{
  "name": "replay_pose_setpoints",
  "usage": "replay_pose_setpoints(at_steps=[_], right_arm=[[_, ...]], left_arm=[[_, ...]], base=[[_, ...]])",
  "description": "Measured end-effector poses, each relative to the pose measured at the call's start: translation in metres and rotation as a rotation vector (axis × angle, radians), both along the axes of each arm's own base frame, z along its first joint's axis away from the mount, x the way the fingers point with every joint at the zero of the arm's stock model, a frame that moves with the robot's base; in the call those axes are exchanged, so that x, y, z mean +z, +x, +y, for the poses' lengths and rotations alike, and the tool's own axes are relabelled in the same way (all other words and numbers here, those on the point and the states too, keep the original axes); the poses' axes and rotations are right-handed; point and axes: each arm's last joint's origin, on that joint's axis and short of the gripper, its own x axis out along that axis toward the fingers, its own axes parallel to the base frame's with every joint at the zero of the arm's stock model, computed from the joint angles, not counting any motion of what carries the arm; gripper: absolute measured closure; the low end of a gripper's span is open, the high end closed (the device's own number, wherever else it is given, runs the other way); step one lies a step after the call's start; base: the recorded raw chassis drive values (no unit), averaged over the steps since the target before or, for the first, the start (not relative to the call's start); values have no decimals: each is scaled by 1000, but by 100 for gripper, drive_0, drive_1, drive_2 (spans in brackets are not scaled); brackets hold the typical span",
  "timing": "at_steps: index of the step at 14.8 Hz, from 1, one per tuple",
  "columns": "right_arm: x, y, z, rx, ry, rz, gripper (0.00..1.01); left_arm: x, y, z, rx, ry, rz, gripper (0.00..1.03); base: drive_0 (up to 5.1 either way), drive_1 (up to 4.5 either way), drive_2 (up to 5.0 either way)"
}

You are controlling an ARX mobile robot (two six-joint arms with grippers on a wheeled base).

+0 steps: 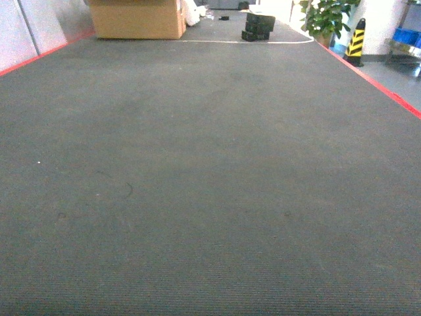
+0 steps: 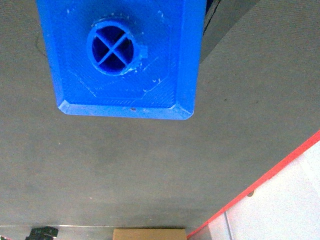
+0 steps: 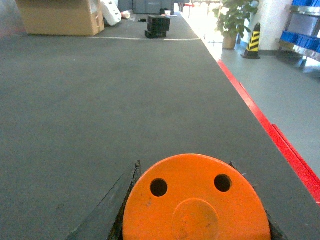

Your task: Sort blue parts and orange caps into right shelf containers

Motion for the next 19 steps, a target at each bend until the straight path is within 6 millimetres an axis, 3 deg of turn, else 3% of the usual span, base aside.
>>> replay_pose_setpoints(at_steps=[19], right_arm=[[1, 0, 0, 1, 0, -9, 57]], left_arm=[[0, 0, 0, 0, 0, -1, 58]], base=[[458, -284, -188]])
